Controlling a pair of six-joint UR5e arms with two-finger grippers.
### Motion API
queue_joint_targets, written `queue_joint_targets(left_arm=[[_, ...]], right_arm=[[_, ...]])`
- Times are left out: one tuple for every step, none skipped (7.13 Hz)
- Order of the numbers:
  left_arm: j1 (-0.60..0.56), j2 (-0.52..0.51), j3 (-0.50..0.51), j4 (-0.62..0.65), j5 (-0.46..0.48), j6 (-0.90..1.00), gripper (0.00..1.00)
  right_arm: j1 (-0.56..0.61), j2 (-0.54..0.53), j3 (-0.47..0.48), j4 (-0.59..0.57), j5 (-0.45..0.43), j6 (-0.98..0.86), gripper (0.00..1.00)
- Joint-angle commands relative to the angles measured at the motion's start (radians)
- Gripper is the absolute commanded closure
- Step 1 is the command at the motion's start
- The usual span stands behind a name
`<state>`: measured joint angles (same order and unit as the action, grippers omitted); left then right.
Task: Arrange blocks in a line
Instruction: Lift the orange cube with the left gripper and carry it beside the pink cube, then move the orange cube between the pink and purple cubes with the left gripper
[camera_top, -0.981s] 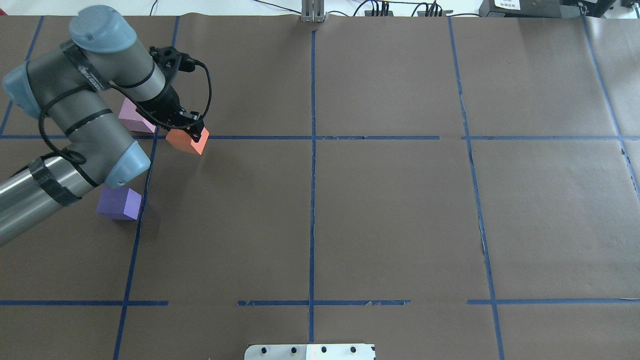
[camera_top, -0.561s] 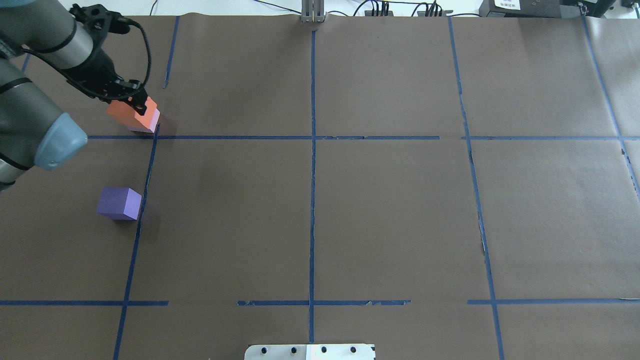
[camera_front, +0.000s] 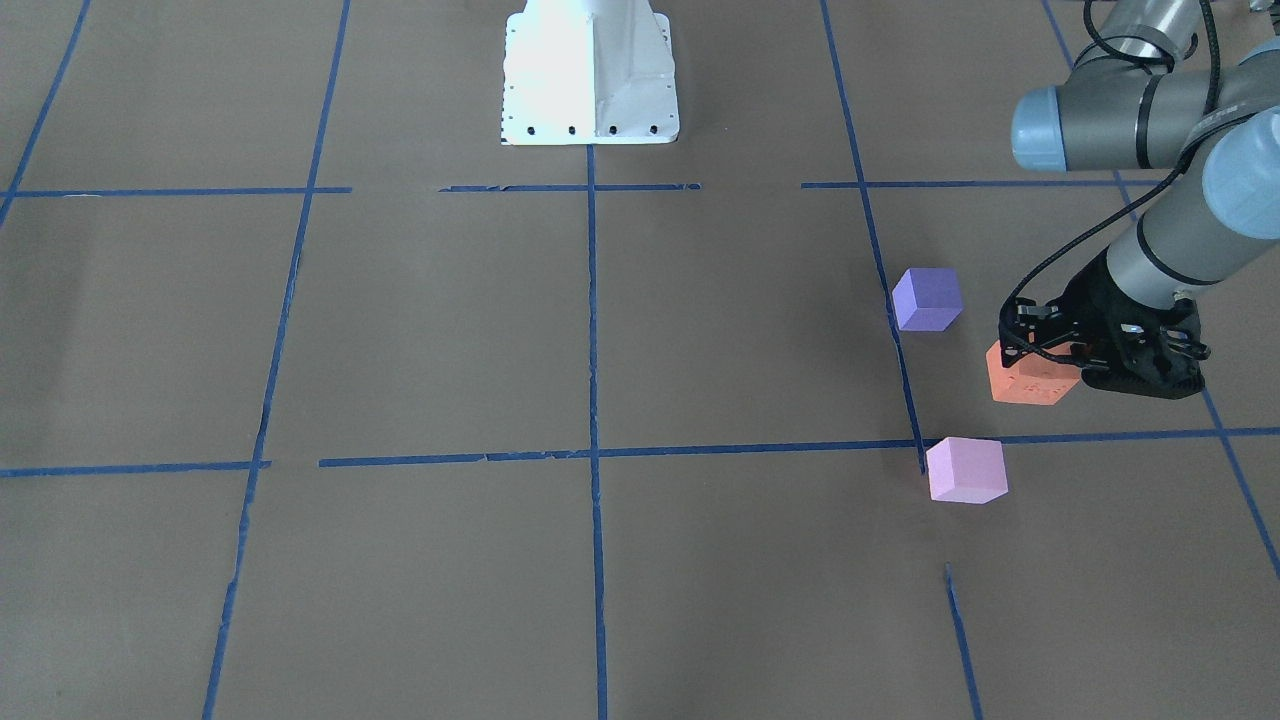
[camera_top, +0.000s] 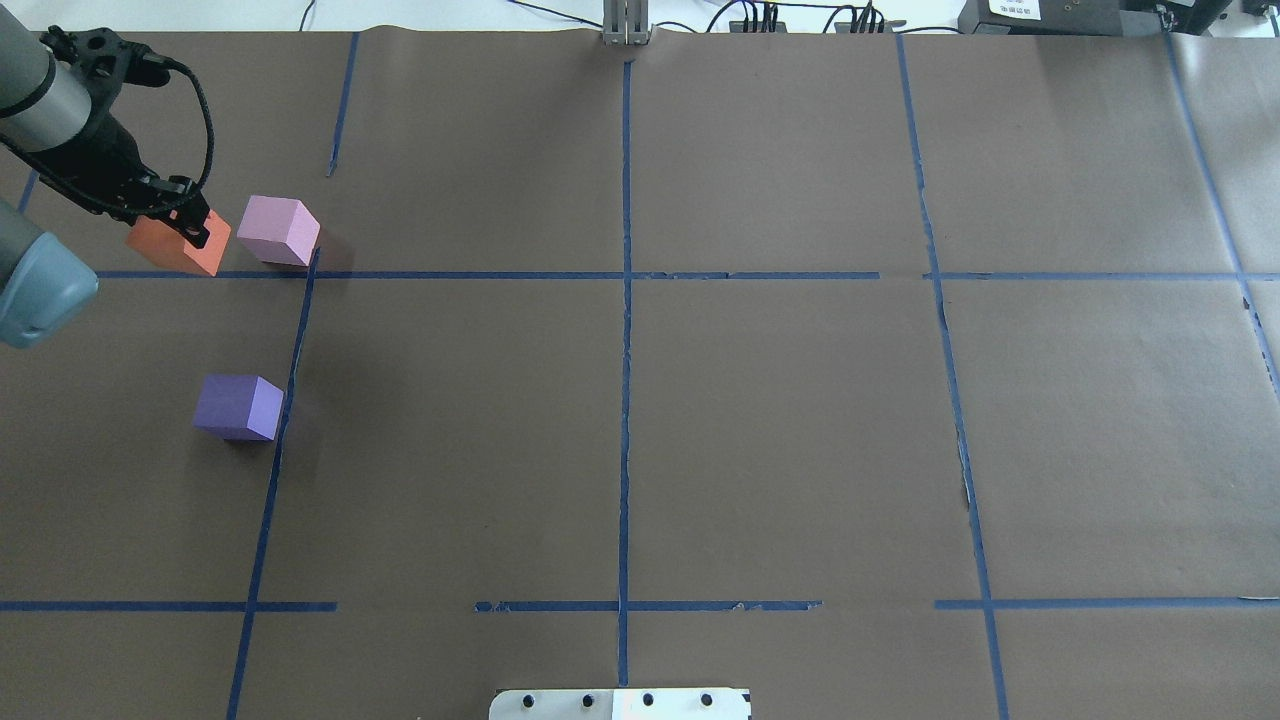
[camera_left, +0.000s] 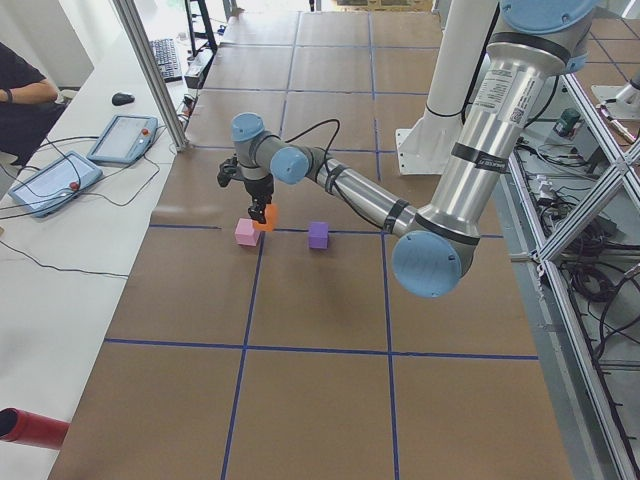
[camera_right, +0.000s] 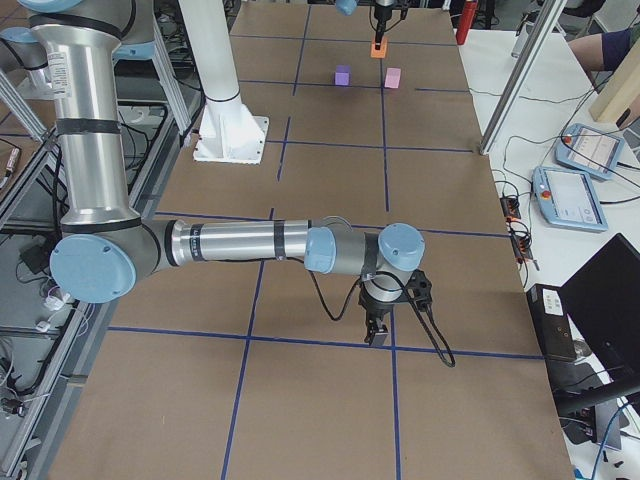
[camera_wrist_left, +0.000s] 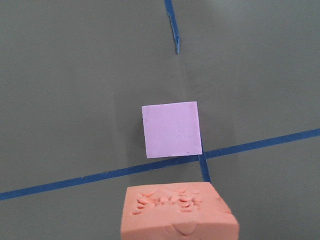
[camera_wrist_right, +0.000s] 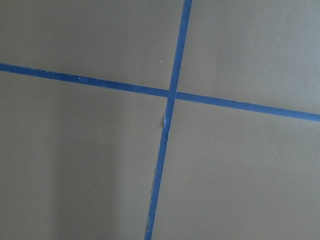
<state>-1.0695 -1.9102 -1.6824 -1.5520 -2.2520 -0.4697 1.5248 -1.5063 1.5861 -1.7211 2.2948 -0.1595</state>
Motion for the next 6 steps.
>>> queue_joint_targets(left_arm=[[0.032,0.005,0.064,-0.022,-0.064,-0.009,0.87],[0.040,0.005,0.081,-0.043,-0.096,-0.013,0.87],[0.063,0.000,0.104,-0.081,-0.097,-0.048,0.87],[0.080,-0.007,0.127,-0.136,-0.097,-0.094,0.87],[0.085,-0.018,0.151,-0.146,-0.097,-0.095,0.86],[0.101,-0.030,0.176,-0.151,-0.098,-0.095,0.86]], right_arm=[[0.000,0.000,0.000,0.000,0.000,0.000,0.00],[0.000,0.000,0.000,0.000,0.000,0.000,0.00],[0.000,0.000,0.000,0.000,0.000,0.000,0.00],[0.000,0.000,0.000,0.000,0.000,0.000,0.00],[0.000,0.000,0.000,0.000,0.000,0.000,0.00],[0.000,0.000,0.000,0.000,0.000,0.000,0.00]])
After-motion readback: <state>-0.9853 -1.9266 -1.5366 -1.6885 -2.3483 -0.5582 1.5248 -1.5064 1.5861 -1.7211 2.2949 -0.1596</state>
